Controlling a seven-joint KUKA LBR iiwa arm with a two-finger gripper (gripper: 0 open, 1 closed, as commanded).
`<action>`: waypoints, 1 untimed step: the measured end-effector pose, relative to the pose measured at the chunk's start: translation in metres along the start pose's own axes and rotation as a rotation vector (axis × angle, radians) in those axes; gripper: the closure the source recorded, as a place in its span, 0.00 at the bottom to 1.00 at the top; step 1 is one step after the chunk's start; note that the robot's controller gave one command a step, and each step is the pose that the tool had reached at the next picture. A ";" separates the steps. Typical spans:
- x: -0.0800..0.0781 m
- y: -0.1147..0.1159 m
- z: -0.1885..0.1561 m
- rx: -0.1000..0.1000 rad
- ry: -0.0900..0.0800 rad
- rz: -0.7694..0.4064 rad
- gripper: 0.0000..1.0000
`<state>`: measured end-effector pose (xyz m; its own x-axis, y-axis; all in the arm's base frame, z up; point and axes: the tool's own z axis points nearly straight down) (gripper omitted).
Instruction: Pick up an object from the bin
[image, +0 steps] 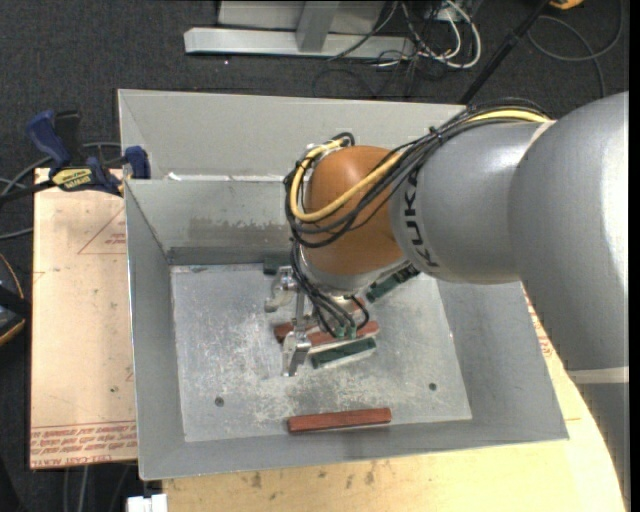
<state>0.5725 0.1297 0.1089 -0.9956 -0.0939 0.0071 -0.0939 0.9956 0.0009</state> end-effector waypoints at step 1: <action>-0.003 -0.009 -0.003 0.000 -0.006 0.009 0.00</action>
Offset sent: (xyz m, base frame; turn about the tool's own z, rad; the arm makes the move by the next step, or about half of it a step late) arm -0.0217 -0.0280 0.0546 -0.3016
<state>0.5764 0.1214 0.1116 -0.9964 -0.0848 0.0008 -0.0848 0.9964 0.0013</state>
